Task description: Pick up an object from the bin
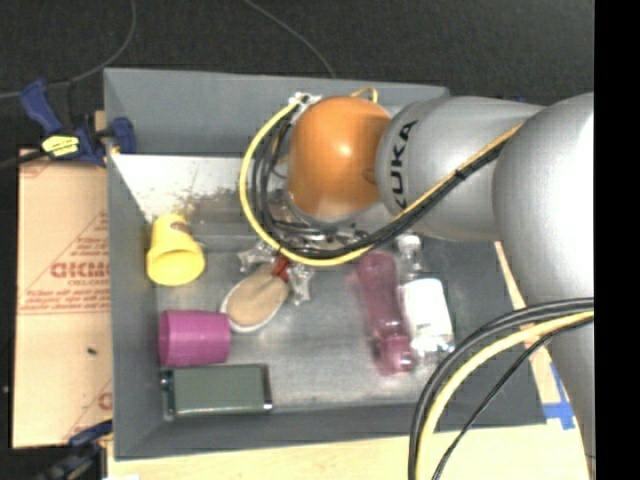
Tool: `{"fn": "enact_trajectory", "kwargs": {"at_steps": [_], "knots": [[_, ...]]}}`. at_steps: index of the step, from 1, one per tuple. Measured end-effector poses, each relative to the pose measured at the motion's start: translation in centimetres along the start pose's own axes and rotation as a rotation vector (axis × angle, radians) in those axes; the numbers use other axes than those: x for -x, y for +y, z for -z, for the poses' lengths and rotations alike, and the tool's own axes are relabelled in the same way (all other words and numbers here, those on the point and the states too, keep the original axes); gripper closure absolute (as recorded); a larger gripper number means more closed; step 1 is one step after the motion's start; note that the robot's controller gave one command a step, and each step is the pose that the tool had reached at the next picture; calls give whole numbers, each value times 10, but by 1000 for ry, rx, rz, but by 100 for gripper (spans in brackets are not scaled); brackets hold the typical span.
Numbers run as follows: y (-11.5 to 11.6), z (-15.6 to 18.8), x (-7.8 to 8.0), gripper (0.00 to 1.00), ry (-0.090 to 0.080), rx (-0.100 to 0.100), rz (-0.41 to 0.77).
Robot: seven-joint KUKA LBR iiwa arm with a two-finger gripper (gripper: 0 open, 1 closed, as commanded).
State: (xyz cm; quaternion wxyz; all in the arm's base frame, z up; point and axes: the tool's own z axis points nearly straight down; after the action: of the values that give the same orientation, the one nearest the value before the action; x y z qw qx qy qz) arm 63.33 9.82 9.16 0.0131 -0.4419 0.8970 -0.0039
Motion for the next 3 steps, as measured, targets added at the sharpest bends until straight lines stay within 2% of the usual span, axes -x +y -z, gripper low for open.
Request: {"fn": "enact_trajectory", "kwargs": {"at_steps": [1, 2, 3], "knots": [[-1, 4, 3, 100, -6, -5, 20], [1, 5, 4, 100, -4, -5, 47], [-5, 3, 10, 100, -16, -11, 67]]}}
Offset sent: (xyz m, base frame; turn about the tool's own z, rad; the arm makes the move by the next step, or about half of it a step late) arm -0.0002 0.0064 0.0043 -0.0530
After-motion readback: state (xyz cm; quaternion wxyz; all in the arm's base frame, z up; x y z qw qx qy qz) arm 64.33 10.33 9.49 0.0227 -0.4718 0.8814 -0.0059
